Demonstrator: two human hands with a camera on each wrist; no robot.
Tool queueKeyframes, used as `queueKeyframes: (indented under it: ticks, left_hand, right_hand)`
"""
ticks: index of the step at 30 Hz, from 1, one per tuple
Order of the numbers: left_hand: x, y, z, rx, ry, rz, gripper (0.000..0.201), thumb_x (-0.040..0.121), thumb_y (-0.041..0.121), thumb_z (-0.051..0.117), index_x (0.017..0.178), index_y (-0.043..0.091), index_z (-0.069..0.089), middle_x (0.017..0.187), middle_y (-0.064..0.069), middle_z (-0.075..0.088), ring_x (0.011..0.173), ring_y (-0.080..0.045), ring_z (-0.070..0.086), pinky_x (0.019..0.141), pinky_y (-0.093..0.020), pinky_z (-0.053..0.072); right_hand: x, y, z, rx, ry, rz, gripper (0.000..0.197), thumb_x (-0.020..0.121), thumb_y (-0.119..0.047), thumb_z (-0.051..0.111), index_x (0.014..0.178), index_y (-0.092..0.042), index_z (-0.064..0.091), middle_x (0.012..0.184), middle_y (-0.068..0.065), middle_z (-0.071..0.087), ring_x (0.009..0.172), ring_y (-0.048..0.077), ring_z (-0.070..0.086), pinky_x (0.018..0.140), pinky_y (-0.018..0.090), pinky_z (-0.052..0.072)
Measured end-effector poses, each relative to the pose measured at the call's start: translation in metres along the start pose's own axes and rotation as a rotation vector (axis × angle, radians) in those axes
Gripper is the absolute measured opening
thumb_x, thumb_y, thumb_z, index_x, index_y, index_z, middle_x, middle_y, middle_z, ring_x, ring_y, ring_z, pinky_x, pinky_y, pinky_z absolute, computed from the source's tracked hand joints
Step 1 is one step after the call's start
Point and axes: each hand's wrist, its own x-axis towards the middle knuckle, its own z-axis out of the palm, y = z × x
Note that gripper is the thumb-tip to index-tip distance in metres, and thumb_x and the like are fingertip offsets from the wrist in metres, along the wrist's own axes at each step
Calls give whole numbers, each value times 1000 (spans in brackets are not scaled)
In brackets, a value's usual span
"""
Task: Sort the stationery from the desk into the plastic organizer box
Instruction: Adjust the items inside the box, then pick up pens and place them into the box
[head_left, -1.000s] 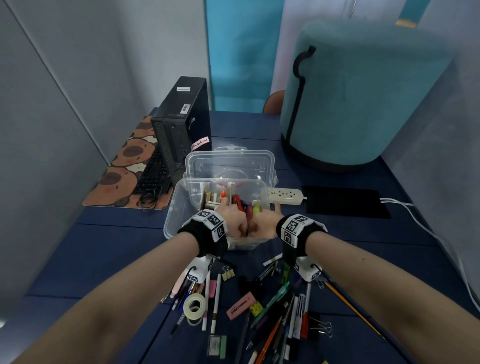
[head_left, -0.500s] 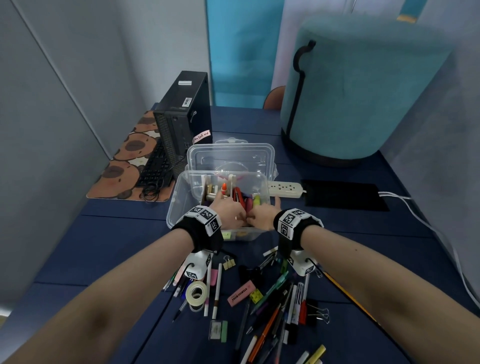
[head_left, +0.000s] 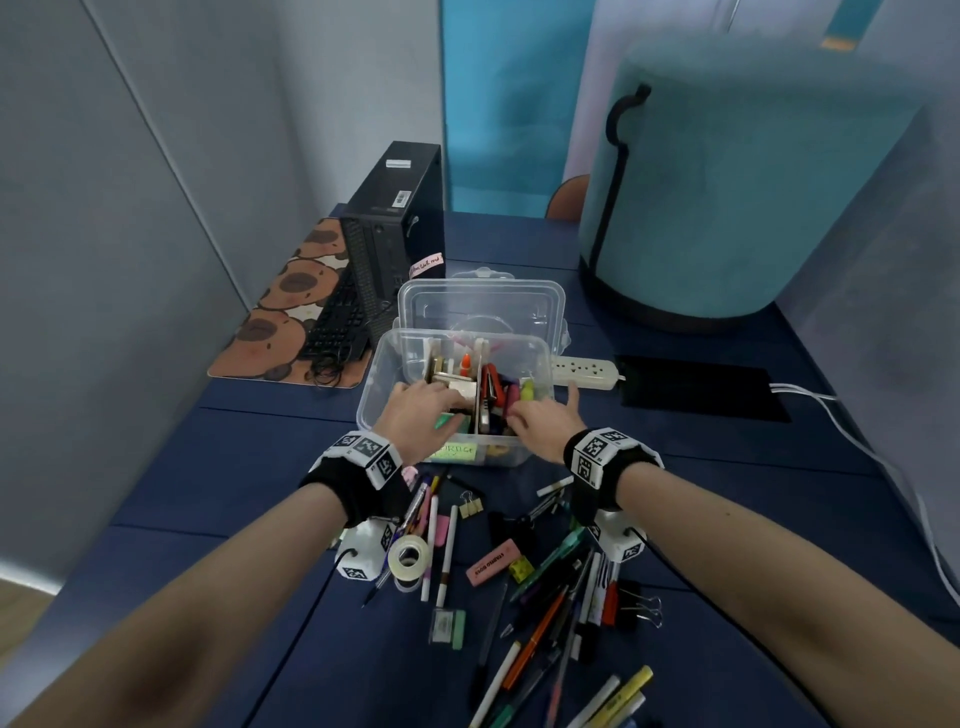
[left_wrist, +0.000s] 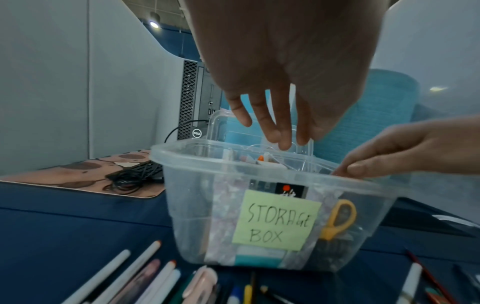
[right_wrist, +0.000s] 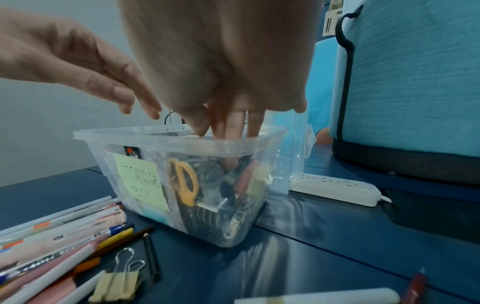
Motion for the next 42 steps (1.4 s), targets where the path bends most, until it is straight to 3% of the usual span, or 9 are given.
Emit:
queueKeyframes:
  ticks: [5, 8, 11, 16, 23, 30, 36, 39, 42]
  left_hand:
    - [-36, 13, 24, 14, 158, 197, 38, 87, 39, 34, 91, 18, 65, 83, 3, 65, 76, -20, 63, 70, -34, 48]
    - [-55, 36, 43, 20, -51, 261, 31, 90, 38, 36, 92, 20, 61, 88, 3, 64, 80, -19, 62, 70, -34, 50]
    - [-72, 51, 70, 40, -292, 268, 26, 94, 36, 43, 109, 21, 58, 106, 0, 59, 103, -20, 55, 84, -37, 46]
    - [-93, 78, 103, 97, -359, 190, 33, 92, 34, 48, 122, 20, 47, 119, -3, 48, 113, -24, 47, 90, -38, 44]
    - [-83, 72, 103, -15, -300, -143, 39, 93, 35, 49, 123, 11, 41, 124, -10, 47, 114, -29, 52, 90, -38, 44]
    - [-72, 68, 110, -46, -363, -56, 36, 92, 46, 49, 112, 16, 44, 116, -6, 48, 107, -27, 54, 84, -39, 47]
    - [-66, 63, 127, -4, -424, -85, 25, 97, 37, 45, 111, 16, 40, 117, -9, 54, 105, -29, 57, 81, -41, 49]
    - [-62, 56, 127, -37, -447, -89, 23, 96, 35, 43, 108, 16, 40, 116, -9, 53, 104, -30, 57, 84, -42, 48]
    - [-55, 64, 118, -40, -377, -37, 24, 94, 32, 46, 112, 15, 42, 115, -7, 48, 104, -30, 57, 81, -41, 48]
  right_hand:
    - [-38, 7, 14, -4, 411, -111, 25, 92, -17, 48, 115, -20, 58, 118, 6, 54, 116, 26, 48, 110, 57, 18]
    - [-64, 12, 30, 28, 507, -180, 23, 84, -10, 53, 105, -15, 58, 105, 9, 53, 96, 28, 53, 89, 45, 38]
    - [-85, 24, 53, 152, 331, -183, 16, 87, -10, 51, 102, -13, 55, 102, 9, 48, 83, 28, 51, 71, 39, 44]
    - [-122, 48, 86, 245, 23, 105, 7, 94, -17, 45, 100, -21, 48, 115, 2, 43, 90, 32, 57, 78, 40, 47]
    - [-163, 67, 108, 329, 140, 520, 7, 93, -16, 42, 96, -22, 42, 116, 6, 47, 91, 34, 58, 75, 40, 48]
    - [-163, 87, 94, 513, 244, 732, 17, 93, -11, 45, 109, -14, 50, 121, 8, 44, 90, 30, 55, 76, 33, 39]
    - [-150, 102, 89, 506, 160, 729, 14, 91, -14, 46, 97, -17, 58, 112, 6, 59, 104, 29, 57, 80, 33, 43]
    - [-149, 102, 87, 544, -80, 652, 7, 81, -23, 58, 77, -20, 54, 95, 4, 64, 92, 26, 62, 70, 29, 46]
    - [-155, 100, 83, 385, -360, 499, 33, 73, -36, 76, 89, -20, 52, 95, -1, 56, 89, 19, 55, 68, 29, 43]
